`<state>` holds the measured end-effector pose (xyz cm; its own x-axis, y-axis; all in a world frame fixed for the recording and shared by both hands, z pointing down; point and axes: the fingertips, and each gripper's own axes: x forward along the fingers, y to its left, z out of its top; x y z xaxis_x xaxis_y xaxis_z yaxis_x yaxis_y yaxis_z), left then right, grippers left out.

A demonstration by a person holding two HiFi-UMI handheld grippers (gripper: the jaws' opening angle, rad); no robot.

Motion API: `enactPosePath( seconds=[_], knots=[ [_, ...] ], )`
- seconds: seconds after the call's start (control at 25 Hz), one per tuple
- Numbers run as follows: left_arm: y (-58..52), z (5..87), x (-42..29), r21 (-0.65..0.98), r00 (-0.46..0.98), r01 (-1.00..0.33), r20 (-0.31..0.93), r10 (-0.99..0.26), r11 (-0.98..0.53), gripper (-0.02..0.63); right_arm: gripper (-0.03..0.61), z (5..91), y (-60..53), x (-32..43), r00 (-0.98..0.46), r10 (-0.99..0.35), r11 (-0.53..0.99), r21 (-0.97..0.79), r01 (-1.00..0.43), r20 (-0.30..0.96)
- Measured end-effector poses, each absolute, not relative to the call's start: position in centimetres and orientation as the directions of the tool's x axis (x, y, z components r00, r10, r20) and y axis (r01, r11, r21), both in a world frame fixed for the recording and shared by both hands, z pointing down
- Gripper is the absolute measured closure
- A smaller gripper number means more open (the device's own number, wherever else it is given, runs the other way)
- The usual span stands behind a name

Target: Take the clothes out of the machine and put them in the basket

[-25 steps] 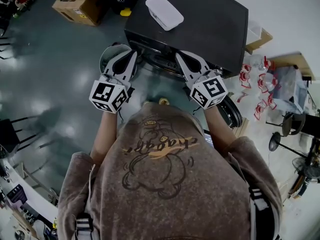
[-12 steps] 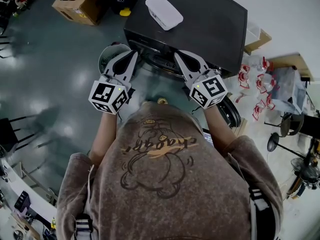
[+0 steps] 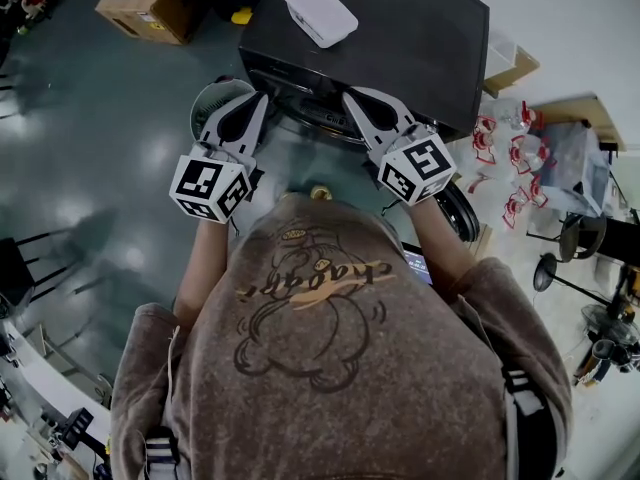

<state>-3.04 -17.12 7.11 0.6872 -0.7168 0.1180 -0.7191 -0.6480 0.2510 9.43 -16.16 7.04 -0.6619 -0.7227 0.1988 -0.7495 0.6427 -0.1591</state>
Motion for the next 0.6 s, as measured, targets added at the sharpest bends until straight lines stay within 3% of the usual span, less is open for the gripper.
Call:
enactPosePath(
  seconds=[0.6],
  knots=[
    [-16.56, 6.92, -2.94, 0.244, 0.692, -0.716, 0.12, -0.712, -0.654, 0.606, 0.586, 6.82, -15.81, 9.78, -0.668, -0.717, 0.649, -0.16, -0.744, 0.199]
  ],
)
